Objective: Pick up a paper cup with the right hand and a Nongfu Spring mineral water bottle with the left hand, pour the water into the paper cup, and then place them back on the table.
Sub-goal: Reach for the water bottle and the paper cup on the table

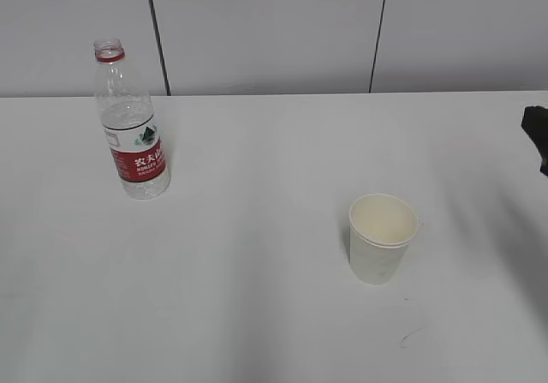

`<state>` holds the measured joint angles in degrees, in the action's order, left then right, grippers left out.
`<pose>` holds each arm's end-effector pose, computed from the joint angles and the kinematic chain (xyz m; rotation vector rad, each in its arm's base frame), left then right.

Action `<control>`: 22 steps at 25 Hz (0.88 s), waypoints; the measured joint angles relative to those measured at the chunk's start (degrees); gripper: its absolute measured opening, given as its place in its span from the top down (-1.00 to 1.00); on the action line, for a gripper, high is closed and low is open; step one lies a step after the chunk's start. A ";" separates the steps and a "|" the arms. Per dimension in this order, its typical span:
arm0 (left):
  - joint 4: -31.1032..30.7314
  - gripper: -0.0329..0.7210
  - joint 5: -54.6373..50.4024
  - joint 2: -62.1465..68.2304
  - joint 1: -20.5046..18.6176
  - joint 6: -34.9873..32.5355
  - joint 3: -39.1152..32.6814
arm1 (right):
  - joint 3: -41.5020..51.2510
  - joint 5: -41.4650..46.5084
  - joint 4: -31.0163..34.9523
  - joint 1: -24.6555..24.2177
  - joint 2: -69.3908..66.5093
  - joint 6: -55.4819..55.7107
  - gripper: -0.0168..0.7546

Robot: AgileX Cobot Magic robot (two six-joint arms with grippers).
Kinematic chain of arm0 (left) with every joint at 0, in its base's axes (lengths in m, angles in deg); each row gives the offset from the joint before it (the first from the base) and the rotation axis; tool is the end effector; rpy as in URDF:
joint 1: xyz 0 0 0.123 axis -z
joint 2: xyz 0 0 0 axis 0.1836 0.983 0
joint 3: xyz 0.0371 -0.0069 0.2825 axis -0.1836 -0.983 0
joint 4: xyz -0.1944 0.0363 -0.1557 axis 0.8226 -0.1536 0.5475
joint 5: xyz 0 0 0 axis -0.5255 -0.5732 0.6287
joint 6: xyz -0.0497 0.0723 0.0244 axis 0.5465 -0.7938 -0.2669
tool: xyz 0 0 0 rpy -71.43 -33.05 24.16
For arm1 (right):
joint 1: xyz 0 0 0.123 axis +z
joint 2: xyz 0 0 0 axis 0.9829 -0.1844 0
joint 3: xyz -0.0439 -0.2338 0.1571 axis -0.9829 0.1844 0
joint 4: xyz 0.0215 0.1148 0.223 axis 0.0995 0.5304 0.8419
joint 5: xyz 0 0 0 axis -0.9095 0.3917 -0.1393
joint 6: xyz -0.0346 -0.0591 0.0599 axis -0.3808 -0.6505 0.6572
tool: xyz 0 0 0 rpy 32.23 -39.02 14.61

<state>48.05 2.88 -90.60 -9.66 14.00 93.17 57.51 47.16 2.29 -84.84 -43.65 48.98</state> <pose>-0.0133 0.0011 0.2876 0.0293 2.0066 0.0124 0.2210 -0.0102 0.2251 -0.0903 1.7667 -0.0350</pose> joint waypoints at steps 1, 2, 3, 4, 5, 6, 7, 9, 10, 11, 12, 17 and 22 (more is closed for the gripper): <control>0.00 -0.32 0.00 0.00 0.00 0.00 0.00 | 1.30 -1.83 -0.11 0.00 0.00 0.00 -0.55; 0.00 -0.32 0.00 0.00 0.00 0.00 0.00 | 3.17 -4.64 -0.13 0.00 -0.14 0.00 -0.55; 0.00 -0.32 0.00 0.00 0.00 0.00 0.00 | 4.49 -6.43 -0.23 0.00 -0.13 0.00 -0.55; 0.00 -0.32 0.00 0.00 0.00 0.00 0.00 | 5.98 -8.32 -0.36 0.00 -0.13 0.00 -0.55; 0.00 -0.32 0.00 0.00 0.00 0.00 0.00 | 7.06 -9.42 -0.36 0.00 -0.13 0.00 -0.55; 0.00 -0.32 0.00 0.00 0.00 0.00 0.00 | 8.33 -10.19 -0.38 0.00 -0.13 -0.10 -0.55; 0.00 -0.32 0.00 0.00 0.00 0.00 0.00 | 9.08 -10.50 -0.38 0.00 -0.13 -0.10 -0.55; 0.00 -0.32 0.00 0.00 0.00 0.00 0.00 | 10.42 -11.57 -0.38 0.00 -0.13 -0.10 -0.55; 0.00 -0.32 0.00 0.00 0.00 0.00 0.00 | 10.99 -12.76 -0.38 0.00 -0.13 -0.10 -0.55; 0.00 -0.32 0.00 0.00 0.00 0.00 0.00 | 11.26 -13.89 -0.38 0.00 -0.13 -0.10 -0.55; 0.00 -0.32 0.00 0.00 0.00 0.00 0.00 | 11.41 -15.13 -0.38 0.00 -0.13 -0.10 -0.55; 0.00 -0.32 0.00 0.00 0.00 0.00 0.00 | 11.54 -17.58 -5.56 0.00 -1.52 -0.10 -0.55; 0.00 -0.32 0.00 0.00 0.00 0.00 0.00 | 11.54 -24.40 -13.10 0.00 -9.91 1.73 -0.55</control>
<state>48.05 2.88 -90.60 -9.66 14.00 93.17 69.05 22.76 -10.81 -84.84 -53.55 50.72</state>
